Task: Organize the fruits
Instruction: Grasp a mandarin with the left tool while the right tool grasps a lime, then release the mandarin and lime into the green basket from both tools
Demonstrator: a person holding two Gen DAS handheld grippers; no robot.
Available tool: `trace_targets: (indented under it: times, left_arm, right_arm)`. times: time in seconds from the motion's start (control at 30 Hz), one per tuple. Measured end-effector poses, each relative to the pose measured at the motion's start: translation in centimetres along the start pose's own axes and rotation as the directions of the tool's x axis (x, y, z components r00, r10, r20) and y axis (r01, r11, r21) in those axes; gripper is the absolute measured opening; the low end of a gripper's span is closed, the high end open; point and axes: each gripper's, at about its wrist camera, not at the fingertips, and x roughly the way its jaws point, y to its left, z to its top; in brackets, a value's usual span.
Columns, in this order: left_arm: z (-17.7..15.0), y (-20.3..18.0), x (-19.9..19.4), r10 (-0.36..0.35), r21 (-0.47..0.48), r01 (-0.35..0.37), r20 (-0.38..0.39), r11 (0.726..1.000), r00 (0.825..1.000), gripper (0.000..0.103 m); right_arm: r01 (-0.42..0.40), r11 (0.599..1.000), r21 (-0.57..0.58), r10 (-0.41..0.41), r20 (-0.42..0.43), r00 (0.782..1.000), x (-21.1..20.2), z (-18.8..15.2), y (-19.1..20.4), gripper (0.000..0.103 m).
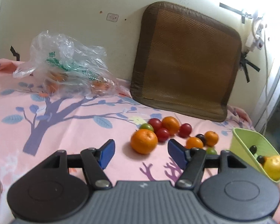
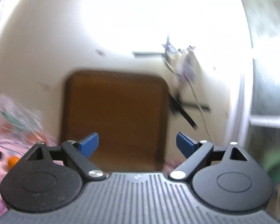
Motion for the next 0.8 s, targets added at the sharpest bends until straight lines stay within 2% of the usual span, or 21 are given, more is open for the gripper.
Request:
trace_targets:
  times: [0.07,0.1,0.13,0.17,0.23,0.27,0.3,0.33,0.37,0.47,0.53,0.6,0.67,0.73,0.8]
  left_arm:
    - [0.5,-0.1,1.0,0.001,0.007,-0.001,-0.011,1.0,1.0,0.064]
    - [0.7,-0.3,1.4,0.005,0.018,-0.005,-0.014,1.0,1.0,0.064]
    - [0.9,-0.6,1.9,0.009,0.034,-0.008,-0.015,0.999,1.0,0.064]
    - [0.9,-0.8,2.4,0.018,0.051,-0.017,-0.019,0.999,1.0,0.064]
    - [0.8,-1.2,3.5,0.035,0.077,-0.032,-0.038,0.997,0.999,0.063]
    - [0.7,-1.4,4.1,0.044,0.087,-0.039,-0.051,0.995,0.998,0.061]
    - [0.4,-1.4,4.6,0.052,0.095,-0.046,-0.062,0.994,0.997,0.061]
    - [0.2,-1.4,5.0,0.06,0.101,-0.052,-0.077,0.994,0.995,0.057]
    - [0.1,-1.3,5.2,0.051,0.09,-0.043,-0.097,0.995,0.994,0.048]
    - [0.1,-0.8,5.3,0.018,0.066,-0.011,-0.099,0.998,0.995,0.042]
    - [-0.1,-0.9,5.2,0.02,0.077,-0.012,-0.097,0.997,0.995,0.041]
    - [-0.2,-1.0,5.0,0.021,0.083,-0.014,-0.093,0.996,0.995,0.041]
    - [-0.6,-1.1,4.4,0.01,0.087,-0.001,-0.096,0.996,0.995,0.041]
    - [-1.0,-1.4,3.6,-0.025,0.079,0.034,-0.102,0.996,0.994,0.041]
    - [-1.8,-1.7,2.7,-0.091,0.052,0.097,-0.116,0.994,0.989,0.041]
  right_arm:
    - [-0.14,0.99,0.025,0.142,-0.066,0.988,0.4,1.0,1.7,0.088]
    - [-0.214,0.975,0.052,0.219,-0.133,0.966,1.0,1.0,2.7,0.082]
    - [-0.276,0.958,0.072,0.285,-0.206,0.936,1.9,0.5,3.8,0.067]
    - [-0.308,0.949,0.075,0.316,-0.275,0.908,2.8,-0.1,5.0,0.053]
    - [-0.343,0.937,0.06,0.337,-0.406,0.85,4.7,-1.8,7.0,0.043]
    - [-0.349,0.936,0.05,0.333,-0.445,0.831,5.5,-2.5,7.6,0.043]
    - [-0.344,0.938,0.028,0.316,-0.471,0.823,6.0,-3.1,8.1,0.043]
    - [-0.339,0.941,-0.003,0.294,-0.488,0.822,6.5,-3.6,8.5,0.043]
    - [-0.335,0.942,-0.029,0.276,-0.5,0.821,6.9,-3.9,8.7,0.043]
    - [-0.331,0.942,-0.048,0.258,-0.528,0.809,7.9,-4.2,9.2,0.043]
    - [-0.341,0.939,-0.049,0.263,-0.539,0.8,8.7,-4.3,9.5,0.043]
    - [-0.36,0.931,-0.055,0.27,-0.558,0.785,8.9,-4.6,10.0,0.031]
    - [-0.361,0.932,-0.026,0.284,-0.565,0.774,9.0,-4.9,9.9,0.031]
    - [-0.373,0.928,0.002,0.311,-0.558,0.769,8.2,-4.6,9.2,0.03]
    - [-0.385,0.922,0.039,0.344,-0.541,0.768,6.6,-4.2,8.3,0.03]
